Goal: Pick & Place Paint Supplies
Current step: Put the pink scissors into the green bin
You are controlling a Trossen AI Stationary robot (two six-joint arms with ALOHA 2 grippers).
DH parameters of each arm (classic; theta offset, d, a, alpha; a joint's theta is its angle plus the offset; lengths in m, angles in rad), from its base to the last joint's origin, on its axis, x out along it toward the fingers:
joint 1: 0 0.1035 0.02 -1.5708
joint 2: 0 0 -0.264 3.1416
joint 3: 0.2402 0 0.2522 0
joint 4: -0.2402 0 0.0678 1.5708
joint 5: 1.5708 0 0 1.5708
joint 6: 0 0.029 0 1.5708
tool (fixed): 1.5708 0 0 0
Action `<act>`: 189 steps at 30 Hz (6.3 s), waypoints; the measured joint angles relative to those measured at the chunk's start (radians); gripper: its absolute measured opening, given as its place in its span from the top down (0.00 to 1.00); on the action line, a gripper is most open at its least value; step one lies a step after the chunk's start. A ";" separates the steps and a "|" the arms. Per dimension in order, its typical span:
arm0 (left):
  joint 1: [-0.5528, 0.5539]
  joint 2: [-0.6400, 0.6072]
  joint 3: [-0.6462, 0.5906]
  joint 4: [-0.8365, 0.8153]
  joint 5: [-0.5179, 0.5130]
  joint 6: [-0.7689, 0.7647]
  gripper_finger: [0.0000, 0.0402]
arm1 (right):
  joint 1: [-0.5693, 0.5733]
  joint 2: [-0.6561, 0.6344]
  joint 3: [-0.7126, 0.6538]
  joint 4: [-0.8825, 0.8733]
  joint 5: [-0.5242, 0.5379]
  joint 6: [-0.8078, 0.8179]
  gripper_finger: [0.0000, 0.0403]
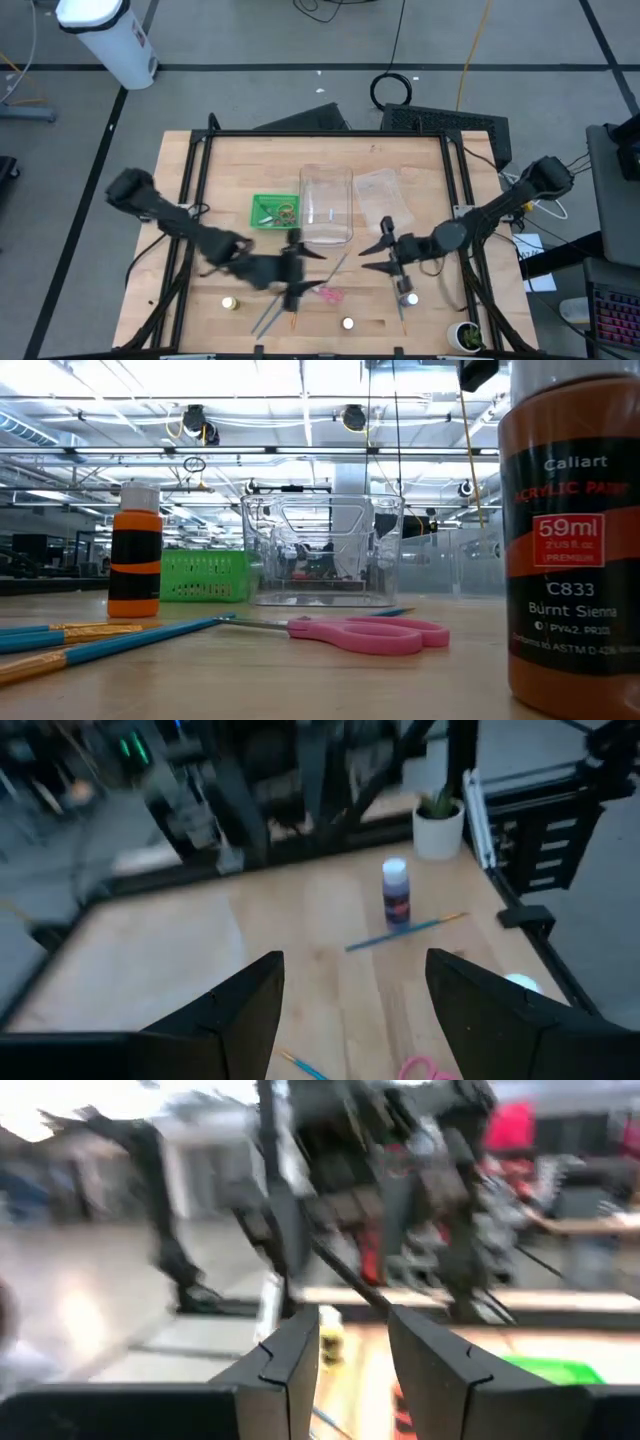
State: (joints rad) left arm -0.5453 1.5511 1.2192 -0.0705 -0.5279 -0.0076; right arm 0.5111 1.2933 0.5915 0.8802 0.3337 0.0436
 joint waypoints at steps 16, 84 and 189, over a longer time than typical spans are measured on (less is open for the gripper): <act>-0.113 -0.185 -0.297 0.050 -0.373 -0.110 0.37 | 0.031 0.459 0.501 -0.911 0.104 0.308 0.72; 0.076 -0.176 -0.301 0.151 -0.145 -0.574 0.37 | 0.046 0.305 0.502 -0.708 0.823 -0.298 1.00; 0.381 -0.640 -0.884 -0.007 0.300 -1.120 0.98 | 0.178 0.231 0.503 -0.601 0.840 -0.159 0.51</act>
State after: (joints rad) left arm -0.1642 0.9108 0.3355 -0.0772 -0.2281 -1.1278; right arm 0.6891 1.5246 1.0943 0.2790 1.1740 -0.1158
